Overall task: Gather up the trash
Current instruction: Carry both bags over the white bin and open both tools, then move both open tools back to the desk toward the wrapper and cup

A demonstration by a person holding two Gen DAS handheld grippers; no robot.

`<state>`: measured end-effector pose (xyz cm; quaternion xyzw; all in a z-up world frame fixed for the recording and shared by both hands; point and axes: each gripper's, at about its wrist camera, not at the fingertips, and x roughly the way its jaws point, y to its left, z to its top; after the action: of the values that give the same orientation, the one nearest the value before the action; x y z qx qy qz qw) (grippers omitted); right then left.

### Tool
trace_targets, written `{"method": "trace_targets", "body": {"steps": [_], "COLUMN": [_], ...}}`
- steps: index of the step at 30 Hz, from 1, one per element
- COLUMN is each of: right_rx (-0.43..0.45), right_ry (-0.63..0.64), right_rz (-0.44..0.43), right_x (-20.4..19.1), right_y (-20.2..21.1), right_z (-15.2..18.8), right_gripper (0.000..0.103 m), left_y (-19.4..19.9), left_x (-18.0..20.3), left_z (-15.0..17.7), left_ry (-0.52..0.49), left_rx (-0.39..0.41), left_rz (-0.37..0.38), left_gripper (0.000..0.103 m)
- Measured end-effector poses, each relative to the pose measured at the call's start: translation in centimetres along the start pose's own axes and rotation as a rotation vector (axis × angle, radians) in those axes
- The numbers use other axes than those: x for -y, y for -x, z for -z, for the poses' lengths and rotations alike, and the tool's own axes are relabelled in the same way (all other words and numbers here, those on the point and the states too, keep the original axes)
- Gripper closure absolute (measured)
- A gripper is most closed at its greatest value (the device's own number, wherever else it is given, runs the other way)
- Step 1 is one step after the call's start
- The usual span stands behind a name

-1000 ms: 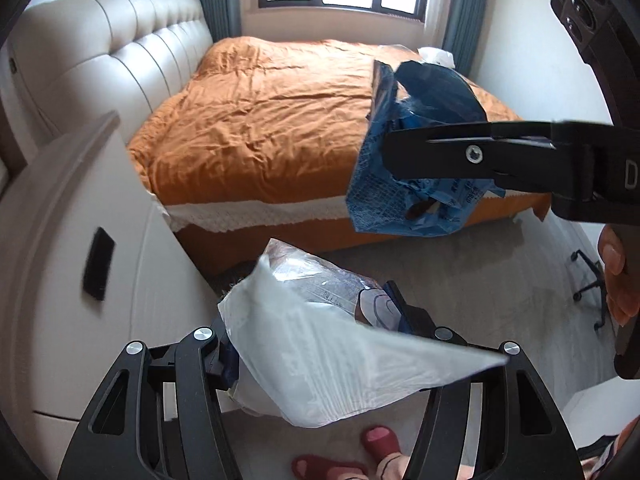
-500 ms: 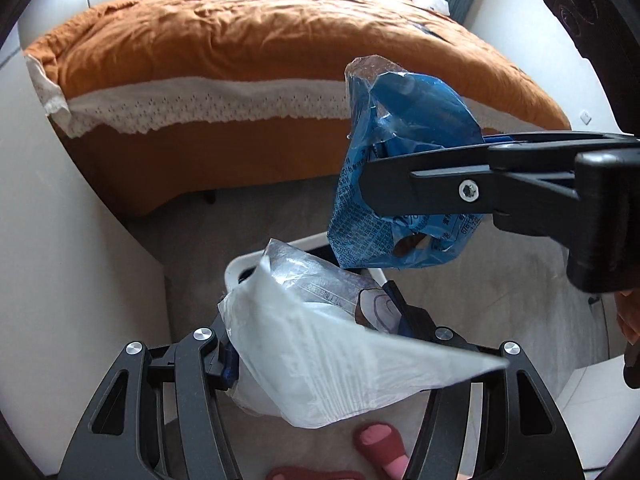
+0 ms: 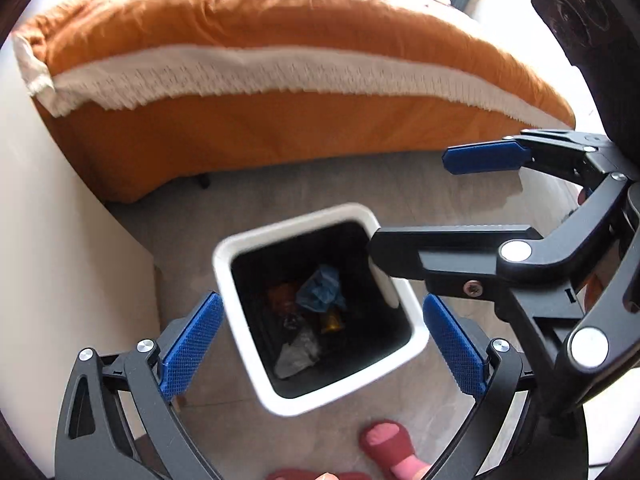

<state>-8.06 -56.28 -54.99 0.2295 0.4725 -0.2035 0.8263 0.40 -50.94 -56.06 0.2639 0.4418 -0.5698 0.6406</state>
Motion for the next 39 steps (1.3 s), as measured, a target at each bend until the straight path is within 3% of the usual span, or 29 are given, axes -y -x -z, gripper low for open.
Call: {"method": "trace_targets", "body": {"steps": [7,12,18,23,31,39], "right_rx": [0.095,0.207,0.354,0.436,0.519,0.520], "right_ry": [0.000,0.032,0.098,0.172,0.356,0.536], "right_rz": [-0.019,-0.039,-0.075,-0.128,-0.259,-0.442], "right_x": [-2.9,-6.0,-10.2,-13.2,-19.7,-27.9], "right_y": [9.2,17.9,27.8,33.2,38.5,39.6], "right_z": [-3.5,-5.7,-8.4,-10.0,-11.7,-12.9], "right_gripper": [0.005,0.005,0.005,0.005,0.005,0.005], "left_y": [9.9,19.8,29.7,37.3,46.8,53.2], "left_x": [1.5,2.9,4.1,4.1,2.7,-0.5], "left_z": [-2.8,-5.3,-7.4,-8.0,-5.8,0.2], "left_ry": [0.003,0.034,0.068,0.132,0.263,0.437], "left_rx": [0.077,0.161,0.254,0.345,0.442,0.459], "left_rz": [-0.073,-0.133,-0.207,-0.294,-0.509,-0.743], "left_gripper": [0.005,0.005,0.005,0.005,0.005,0.005]}}
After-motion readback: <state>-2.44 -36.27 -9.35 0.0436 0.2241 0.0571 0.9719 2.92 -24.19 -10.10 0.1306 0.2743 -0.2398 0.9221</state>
